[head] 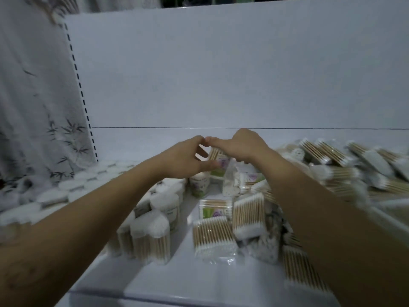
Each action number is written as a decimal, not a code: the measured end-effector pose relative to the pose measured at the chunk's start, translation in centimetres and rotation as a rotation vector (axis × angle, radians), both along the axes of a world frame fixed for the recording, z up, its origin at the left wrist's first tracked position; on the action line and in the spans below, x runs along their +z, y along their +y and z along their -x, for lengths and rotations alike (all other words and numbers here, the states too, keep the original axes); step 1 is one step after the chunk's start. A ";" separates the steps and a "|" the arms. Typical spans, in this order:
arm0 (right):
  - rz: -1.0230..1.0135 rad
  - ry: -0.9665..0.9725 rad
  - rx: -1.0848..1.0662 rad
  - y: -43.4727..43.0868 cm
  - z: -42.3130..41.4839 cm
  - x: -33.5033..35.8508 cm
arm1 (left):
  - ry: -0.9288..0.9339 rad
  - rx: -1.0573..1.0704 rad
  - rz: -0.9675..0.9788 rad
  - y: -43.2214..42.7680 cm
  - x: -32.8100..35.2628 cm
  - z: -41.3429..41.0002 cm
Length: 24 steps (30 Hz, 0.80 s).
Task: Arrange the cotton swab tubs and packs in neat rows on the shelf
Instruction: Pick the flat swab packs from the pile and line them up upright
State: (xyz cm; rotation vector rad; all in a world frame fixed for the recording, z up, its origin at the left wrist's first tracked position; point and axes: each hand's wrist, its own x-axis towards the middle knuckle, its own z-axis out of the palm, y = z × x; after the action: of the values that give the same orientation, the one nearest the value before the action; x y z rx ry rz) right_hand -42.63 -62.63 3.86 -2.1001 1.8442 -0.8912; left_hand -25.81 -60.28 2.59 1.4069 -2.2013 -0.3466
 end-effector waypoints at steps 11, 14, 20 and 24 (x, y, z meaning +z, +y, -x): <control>-0.001 -0.096 0.473 2.0 -0.6 -0.1 | 0.371 -0.008 -0.076 0.8 -0.7 -3.0; 0.044 0.076 0.374 1.9 -0.9 -0.2 | 0.224 0.029 -0.057 0.6 -0.6 -3.1; -0.012 0.346 0.247 0.9 -2.8 -2.6 | -0.258 0.052 0.086 1.1 -0.8 -4.8; -0.035 0.380 0.204 -0.3 -4.5 -3.4 | -0.411 0.053 0.008 1.2 -1.2 -5.9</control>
State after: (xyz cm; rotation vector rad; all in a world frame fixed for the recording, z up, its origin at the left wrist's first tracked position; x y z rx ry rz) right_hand -38.15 -62.91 0.42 -2.5147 1.7408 -0.4307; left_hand -19.94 -59.11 1.39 1.6458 -2.4725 -0.0273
